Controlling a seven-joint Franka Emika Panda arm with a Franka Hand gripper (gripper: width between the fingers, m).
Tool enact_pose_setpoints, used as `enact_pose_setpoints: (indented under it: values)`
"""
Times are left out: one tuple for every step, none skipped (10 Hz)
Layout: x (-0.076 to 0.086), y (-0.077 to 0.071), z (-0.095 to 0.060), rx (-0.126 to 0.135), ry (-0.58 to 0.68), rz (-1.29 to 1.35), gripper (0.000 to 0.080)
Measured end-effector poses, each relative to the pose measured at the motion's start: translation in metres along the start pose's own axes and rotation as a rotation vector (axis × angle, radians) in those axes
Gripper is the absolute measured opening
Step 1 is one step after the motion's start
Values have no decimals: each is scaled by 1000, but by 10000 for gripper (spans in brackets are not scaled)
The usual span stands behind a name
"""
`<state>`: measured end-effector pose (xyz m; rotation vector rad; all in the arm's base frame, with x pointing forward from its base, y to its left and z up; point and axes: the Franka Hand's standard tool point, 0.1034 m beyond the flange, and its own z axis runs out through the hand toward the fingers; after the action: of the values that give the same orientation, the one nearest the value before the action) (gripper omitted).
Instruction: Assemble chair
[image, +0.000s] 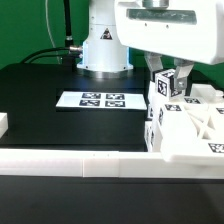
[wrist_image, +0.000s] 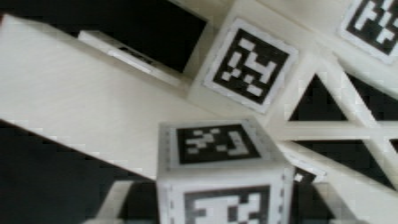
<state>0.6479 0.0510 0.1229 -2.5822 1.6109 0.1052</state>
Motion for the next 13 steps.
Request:
enact_pose_setpoints:
  values:
    - [0,0,1,-1,0,-22,453]
    - [0,0,1,-1,-1,-55,453]
    - [-1,-1,-1,0,0,-69,608]
    - [-2,-1,-1,1,0,-141,637]
    - [-2,-1,-1,2,0,-229,637]
    - [-1,-2,-1,2,1,-339,647]
    - [-1,-3,-1,4,2,-412,649]
    - [-1,-3,0,3,2,-466,649]
    - [-1,-3,0,2,1,-546,649]
    - [-1,-3,0,2,2,-636,649]
    - [0,-3,-2,4,4,-712,649]
    - [3,-2,-3,6,6,-710,649]
    - [10,3,-4,5,9,-730,649]
